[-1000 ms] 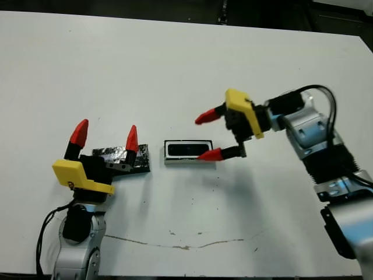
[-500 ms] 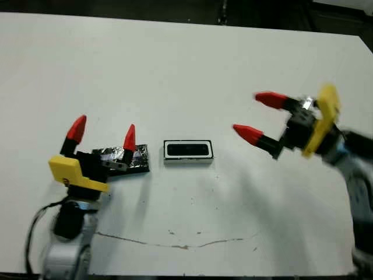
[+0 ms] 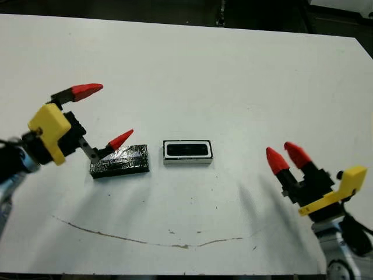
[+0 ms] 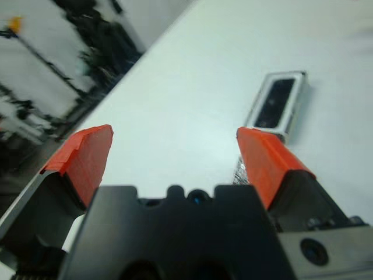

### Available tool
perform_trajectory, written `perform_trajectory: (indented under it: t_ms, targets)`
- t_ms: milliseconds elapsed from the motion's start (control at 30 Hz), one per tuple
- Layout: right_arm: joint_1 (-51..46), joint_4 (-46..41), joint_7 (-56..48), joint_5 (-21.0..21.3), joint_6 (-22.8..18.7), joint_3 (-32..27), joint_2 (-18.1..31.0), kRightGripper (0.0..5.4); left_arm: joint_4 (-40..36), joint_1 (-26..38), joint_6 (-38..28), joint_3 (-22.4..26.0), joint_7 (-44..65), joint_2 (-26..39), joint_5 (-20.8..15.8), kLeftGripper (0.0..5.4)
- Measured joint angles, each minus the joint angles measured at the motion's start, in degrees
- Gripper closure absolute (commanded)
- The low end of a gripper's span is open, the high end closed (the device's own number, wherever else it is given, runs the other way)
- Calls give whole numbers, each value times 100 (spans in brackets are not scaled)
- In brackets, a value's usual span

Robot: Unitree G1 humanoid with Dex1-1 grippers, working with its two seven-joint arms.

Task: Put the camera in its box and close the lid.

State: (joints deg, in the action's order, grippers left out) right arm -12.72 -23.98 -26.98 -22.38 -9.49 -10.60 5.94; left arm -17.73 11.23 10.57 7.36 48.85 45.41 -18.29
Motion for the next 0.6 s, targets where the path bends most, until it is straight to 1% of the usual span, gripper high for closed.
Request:
perform_trajectory:
  t_ms: [167,267,433,600]
  targets:
    - [24,-12,270,24,12,110,1,419,788,783,140,-318,1338,379,-364,0]
    - [42,-26,363,14,10,144,6,464,1232,1160,143,-504,2018,425,-488,0]
    - [53,-25,415,-16,10,195,19,538,1737,1530,-18,-808,2831,408,-497,0]
    - [58,-33,507,-51,-34,231,49,538,1990,1588,-199,-982,3220,239,-502,0]
